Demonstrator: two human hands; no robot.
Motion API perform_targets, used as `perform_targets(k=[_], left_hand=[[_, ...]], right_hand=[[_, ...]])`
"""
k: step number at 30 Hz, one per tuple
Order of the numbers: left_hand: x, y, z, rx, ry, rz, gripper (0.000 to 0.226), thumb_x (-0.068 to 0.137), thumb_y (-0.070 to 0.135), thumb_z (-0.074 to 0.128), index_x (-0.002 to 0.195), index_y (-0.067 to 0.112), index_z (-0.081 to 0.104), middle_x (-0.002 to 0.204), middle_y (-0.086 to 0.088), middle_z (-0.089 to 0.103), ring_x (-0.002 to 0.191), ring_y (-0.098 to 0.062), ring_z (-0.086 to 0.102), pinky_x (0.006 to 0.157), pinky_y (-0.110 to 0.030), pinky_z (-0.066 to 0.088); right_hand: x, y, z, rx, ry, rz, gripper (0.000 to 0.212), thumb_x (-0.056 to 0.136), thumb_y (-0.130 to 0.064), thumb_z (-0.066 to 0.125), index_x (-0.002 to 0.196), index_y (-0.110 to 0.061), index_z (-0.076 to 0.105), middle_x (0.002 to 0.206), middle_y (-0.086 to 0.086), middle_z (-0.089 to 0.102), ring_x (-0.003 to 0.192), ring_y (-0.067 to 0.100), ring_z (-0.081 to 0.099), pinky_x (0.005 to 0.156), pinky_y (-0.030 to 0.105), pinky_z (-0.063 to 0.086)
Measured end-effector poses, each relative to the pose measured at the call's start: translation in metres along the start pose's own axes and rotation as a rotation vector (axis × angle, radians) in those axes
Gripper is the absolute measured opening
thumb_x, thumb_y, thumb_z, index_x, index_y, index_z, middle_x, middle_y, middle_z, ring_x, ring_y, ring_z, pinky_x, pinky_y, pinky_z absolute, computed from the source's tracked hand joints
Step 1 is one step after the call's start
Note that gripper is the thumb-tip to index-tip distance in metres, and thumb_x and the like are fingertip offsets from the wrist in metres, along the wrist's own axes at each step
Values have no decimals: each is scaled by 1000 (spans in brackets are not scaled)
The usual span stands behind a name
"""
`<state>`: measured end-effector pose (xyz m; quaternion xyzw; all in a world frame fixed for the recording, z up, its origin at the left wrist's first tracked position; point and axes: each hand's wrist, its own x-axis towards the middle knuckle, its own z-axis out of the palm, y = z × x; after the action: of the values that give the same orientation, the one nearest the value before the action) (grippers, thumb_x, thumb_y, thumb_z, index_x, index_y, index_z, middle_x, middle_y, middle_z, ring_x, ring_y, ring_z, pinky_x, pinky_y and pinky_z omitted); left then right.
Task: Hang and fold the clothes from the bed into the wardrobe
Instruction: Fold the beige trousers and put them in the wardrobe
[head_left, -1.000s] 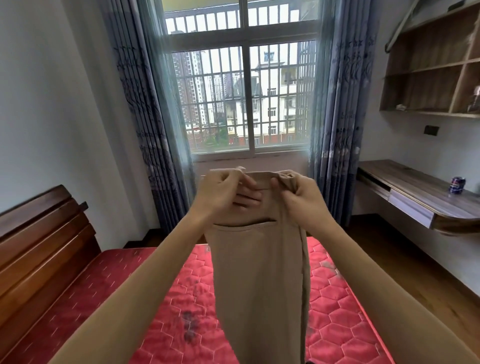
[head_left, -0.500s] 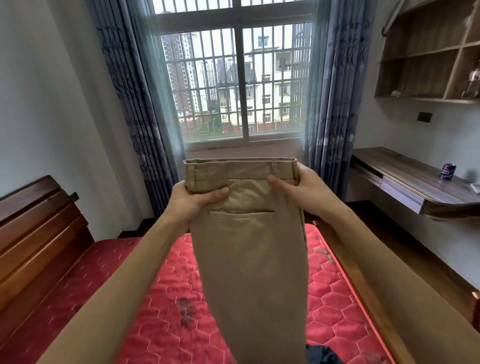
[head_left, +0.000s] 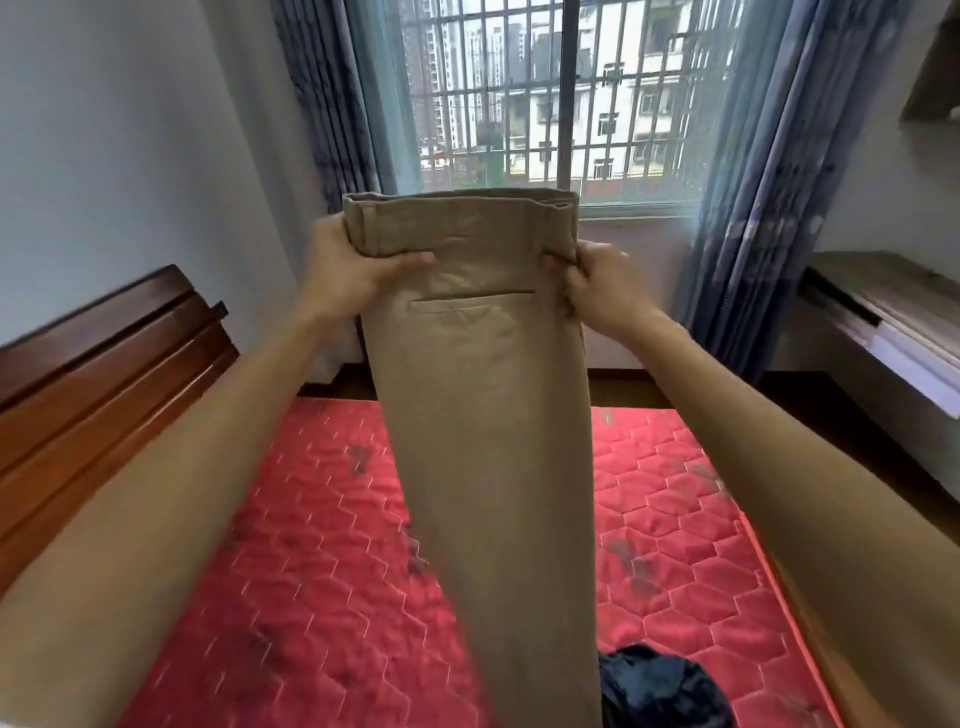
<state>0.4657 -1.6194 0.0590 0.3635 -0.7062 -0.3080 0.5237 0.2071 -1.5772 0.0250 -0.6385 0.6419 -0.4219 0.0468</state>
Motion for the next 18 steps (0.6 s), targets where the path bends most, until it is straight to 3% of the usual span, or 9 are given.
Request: perform_targets(k=[3, 5, 8, 12, 15, 18], left_hand=[[39, 5, -29, 23, 67, 44, 50, 68, 13, 90, 113, 13, 69, 100, 14, 70, 89, 8, 69, 75, -13, 54], [63, 9, -48, 55, 118, 79, 52, 65, 20, 92, 112, 16, 70, 105, 10, 72, 95, 4, 69, 80, -17, 56], [94, 17, -75, 106, 174, 124, 48, 64, 21, 93, 107, 16, 72, 98, 17, 73, 93, 4, 70, 79, -18, 56], [121, 27, -108, 147, 256, 193, 59, 62, 25, 94, 114, 7, 73, 109, 1, 73, 98, -4, 71, 83, -25, 59], [125, 31, -133, 175, 291, 217, 66, 55, 36, 96, 111, 10, 75, 111, -2, 74, 101, -11, 72, 86, -35, 60], [113, 27, -147, 218, 304, 186, 65, 51, 41, 97, 108, 15, 76, 109, 0, 75, 100, -12, 72, 85, -38, 61]], right_hand=[[46, -26, 18, 84, 24, -3, 23, 93, -13, 44, 95, -13, 67, 85, 15, 72, 83, 35, 70, 77, 41, 56], [71, -49, 25, 168, 31, -23, 32, 81, -12, 36, 93, -11, 66, 80, 13, 69, 77, 32, 71, 76, 41, 58], [106, -75, 37, 251, 68, -91, 44, 70, -14, 30, 93, -8, 67, 78, 16, 70, 77, 33, 72, 76, 48, 58], [141, -104, 52, 348, 101, -106, 47, 73, -8, 32, 101, 3, 68, 78, 23, 70, 75, 36, 72, 73, 51, 59], [152, -122, 63, 446, 90, -132, 52, 69, -10, 31, 103, 7, 66, 76, 22, 67, 73, 38, 72, 69, 54, 59], [146, -125, 73, 487, 13, -139, 43, 82, 5, 31, 110, 7, 65, 73, 11, 65, 63, 22, 69, 73, 50, 60]])
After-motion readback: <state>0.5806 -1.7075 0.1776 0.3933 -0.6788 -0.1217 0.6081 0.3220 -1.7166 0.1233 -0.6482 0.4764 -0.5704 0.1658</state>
